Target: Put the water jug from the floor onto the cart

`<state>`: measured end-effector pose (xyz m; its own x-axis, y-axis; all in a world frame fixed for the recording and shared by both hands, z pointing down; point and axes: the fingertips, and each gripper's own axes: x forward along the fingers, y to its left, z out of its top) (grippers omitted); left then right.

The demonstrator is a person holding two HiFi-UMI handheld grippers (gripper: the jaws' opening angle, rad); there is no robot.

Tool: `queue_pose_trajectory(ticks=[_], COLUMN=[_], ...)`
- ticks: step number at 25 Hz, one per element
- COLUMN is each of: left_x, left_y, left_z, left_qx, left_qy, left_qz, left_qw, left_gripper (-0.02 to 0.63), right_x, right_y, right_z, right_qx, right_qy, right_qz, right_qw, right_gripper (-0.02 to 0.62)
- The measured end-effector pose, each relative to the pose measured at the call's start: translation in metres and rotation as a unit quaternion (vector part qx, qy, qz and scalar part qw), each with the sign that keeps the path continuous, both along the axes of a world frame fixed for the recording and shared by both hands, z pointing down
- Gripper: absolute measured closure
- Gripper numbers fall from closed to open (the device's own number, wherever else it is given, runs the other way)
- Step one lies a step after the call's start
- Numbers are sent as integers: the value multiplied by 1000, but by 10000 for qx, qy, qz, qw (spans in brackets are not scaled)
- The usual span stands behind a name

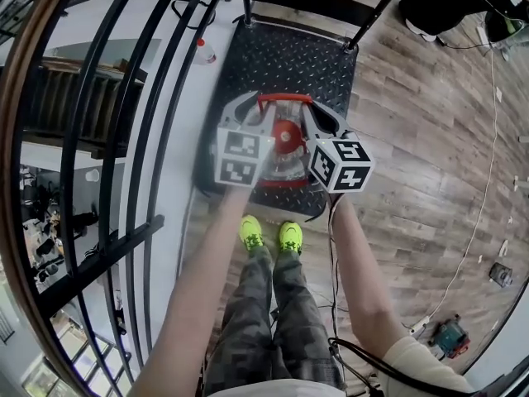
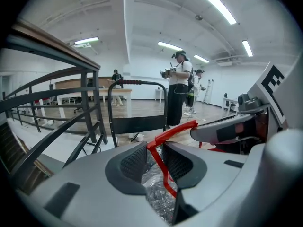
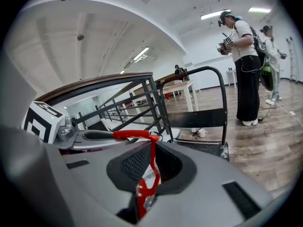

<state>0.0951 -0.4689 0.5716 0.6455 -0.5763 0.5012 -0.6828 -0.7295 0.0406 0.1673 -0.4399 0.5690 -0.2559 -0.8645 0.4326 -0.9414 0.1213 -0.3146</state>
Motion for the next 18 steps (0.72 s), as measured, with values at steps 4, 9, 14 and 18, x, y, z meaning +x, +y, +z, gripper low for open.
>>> queue_pose_trajectory(ticks=[4, 9, 14, 18], left_x=[4, 9, 13, 8], left_y=[-13, -23, -24, -22], left_z=[7, 10, 13, 13], left_qx=[53, 104, 113, 207], left_qy=[31, -21, -39, -89], left_qz=[9, 127, 166, 154], left_qw=[10000, 9999, 9998, 9996], left_gripper=[512, 509, 498, 488], right_x=[1, 4, 3, 0], right_y=[-15, -27, -29, -27], right_z=[6, 13, 18, 23], right_qx=[19, -197, -234, -319], right_qy=[53, -11, 295, 371], right_qz=[-189, -376, -678, -777], right_qw=[9998, 9991, 9970, 9958], right_gripper=[563, 561, 528, 469])
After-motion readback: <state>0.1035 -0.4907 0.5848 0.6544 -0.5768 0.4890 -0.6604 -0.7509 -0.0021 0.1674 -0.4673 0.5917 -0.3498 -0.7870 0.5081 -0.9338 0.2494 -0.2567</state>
